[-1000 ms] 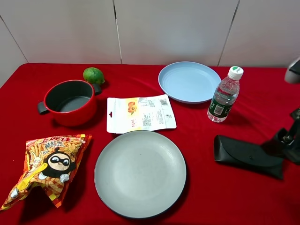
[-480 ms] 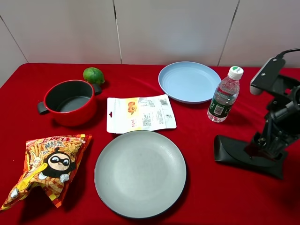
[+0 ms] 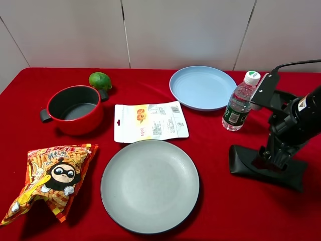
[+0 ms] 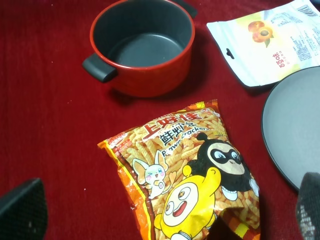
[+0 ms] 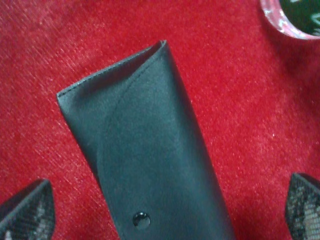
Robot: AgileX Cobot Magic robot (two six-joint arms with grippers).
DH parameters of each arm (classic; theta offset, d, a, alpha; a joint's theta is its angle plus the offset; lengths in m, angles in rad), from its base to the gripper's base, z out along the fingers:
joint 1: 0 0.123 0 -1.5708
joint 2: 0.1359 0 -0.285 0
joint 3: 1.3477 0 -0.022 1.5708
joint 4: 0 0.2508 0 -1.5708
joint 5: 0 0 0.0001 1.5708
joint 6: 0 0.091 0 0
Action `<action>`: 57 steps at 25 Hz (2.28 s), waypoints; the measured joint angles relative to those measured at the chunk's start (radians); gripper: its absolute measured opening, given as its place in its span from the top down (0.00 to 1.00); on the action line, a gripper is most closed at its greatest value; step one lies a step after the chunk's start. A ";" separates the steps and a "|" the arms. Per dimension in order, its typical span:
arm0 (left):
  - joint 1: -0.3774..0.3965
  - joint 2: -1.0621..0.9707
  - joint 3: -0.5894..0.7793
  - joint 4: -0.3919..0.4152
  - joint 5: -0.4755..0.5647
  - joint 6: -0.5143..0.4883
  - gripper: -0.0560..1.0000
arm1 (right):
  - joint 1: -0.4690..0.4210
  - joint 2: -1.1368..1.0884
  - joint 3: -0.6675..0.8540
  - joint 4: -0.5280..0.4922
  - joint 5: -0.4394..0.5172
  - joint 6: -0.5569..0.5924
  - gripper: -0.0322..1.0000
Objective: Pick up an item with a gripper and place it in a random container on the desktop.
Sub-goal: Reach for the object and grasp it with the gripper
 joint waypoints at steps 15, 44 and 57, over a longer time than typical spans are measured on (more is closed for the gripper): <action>0.000 0.000 0.000 0.000 0.000 0.000 0.00 | -0.061 0.068 0.000 0.017 -0.031 -0.171 0.30; 0.000 0.000 0.000 0.000 0.000 0.000 0.00 | -0.061 0.218 0.079 0.034 -0.169 -0.205 0.30; 0.000 0.000 0.000 0.000 0.000 0.000 0.00 | -0.061 0.249 0.079 0.029 -0.217 -0.205 0.31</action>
